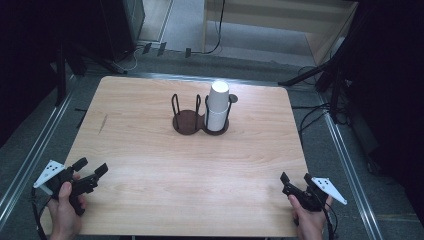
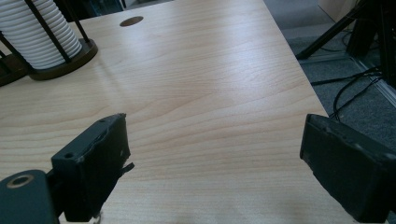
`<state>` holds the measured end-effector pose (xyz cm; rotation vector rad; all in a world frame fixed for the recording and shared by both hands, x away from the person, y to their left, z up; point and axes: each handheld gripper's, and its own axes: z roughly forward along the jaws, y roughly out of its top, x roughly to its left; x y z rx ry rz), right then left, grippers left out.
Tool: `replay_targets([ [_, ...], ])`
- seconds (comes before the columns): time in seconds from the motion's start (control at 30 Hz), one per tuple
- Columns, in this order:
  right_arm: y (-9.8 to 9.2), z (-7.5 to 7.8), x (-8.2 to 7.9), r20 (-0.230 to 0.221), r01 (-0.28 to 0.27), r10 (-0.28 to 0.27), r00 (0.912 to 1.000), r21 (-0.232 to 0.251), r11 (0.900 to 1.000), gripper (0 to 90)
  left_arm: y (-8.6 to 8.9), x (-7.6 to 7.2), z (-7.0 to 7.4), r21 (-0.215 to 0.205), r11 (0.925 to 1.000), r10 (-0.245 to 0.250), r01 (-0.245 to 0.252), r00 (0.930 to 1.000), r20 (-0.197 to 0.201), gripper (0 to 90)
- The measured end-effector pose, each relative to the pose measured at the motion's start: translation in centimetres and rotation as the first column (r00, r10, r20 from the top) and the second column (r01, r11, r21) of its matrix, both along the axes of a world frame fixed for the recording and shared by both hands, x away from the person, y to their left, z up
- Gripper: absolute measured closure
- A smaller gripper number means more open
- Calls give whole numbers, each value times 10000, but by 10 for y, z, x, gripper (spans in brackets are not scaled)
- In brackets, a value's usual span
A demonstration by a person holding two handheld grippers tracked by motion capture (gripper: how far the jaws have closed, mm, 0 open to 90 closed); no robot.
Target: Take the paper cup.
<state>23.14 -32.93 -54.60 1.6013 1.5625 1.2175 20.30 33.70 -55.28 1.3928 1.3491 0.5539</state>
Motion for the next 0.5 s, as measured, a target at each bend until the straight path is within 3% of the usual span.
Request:
replay_targets([
  [0.33, 6, 2, 0, 33, -1, 4, 10000, -658, 9978, 78, -2, 1, 0, 194, 9998, 45, -43, 10000, -76, 76],
  [0.4, 8, 2, 0, 21, -33, 35, 10000, -876, 9962, 79, -2, 1, 0, 165, 9999, -2, 3, 10000, -79, 37],
  [0.5, 10, 4, 1, -35, -110, 107, 9999, -822, 9966, 78, -2, 1, 0, 177, 9998, 58, -57, 9999, -94, 31],
])
